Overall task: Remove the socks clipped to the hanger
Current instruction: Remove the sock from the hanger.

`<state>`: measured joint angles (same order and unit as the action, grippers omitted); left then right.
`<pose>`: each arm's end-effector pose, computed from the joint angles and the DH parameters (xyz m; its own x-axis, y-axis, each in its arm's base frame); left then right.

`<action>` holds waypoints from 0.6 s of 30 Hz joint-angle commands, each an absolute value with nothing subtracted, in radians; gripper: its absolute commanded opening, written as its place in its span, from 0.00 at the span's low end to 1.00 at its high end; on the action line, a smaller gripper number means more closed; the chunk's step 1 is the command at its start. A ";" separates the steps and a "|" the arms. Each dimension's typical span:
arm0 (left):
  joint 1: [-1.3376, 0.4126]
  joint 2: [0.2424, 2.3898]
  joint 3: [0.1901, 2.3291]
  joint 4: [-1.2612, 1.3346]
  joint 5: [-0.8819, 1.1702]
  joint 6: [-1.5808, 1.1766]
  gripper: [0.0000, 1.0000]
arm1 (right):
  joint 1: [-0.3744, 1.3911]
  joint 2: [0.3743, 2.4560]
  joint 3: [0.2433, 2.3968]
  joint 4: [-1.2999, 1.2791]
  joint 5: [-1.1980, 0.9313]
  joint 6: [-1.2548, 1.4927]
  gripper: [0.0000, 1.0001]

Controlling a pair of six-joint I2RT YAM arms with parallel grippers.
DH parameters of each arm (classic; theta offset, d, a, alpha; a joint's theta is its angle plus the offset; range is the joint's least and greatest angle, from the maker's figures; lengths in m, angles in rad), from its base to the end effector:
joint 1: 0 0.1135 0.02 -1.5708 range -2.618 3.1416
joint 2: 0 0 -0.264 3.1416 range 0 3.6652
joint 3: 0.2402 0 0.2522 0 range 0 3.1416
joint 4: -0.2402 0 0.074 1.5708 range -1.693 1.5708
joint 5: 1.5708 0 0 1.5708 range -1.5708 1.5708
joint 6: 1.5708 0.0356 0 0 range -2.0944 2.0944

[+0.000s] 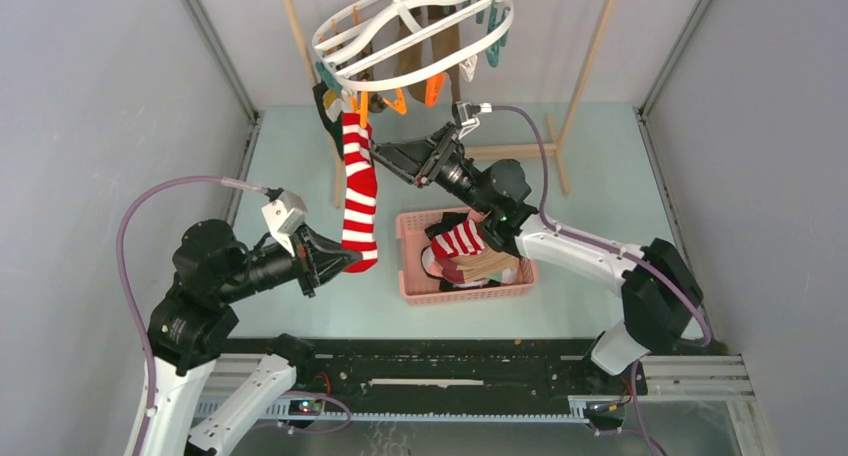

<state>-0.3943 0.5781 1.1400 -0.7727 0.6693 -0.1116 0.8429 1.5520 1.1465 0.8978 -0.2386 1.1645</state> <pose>0.0597 -0.0488 0.4177 -0.2879 0.0252 -0.9573 0.8346 0.4969 -0.2379 0.2329 0.2740 0.3873 -0.6694 0.5905 -0.4509 -0.6303 -0.1301 0.7654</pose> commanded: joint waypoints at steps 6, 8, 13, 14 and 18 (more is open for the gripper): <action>-0.399 0.572 1.160 -0.761 0.725 -0.177 0.00 | 0.838 1.696 1.183 1.164 -0.227 1.439 0.88; -0.400 0.574 1.167 -0.761 0.727 -0.179 0.00 | 0.842 1.726 1.210 1.190 -0.230 1.474 0.88; -0.399 0.581 1.184 -0.761 0.725 -0.183 0.00 | 0.846 1.798 1.266 1.290 -0.218 1.538 0.88; -0.399 0.581 1.185 -0.762 0.724 -0.183 0.00 | 0.843 1.813 1.282 1.315 -0.213 1.555 0.88; -0.400 0.581 1.181 -0.768 0.717 -0.177 0.00 | 0.832 1.847 1.338 1.351 -0.209 1.592 0.86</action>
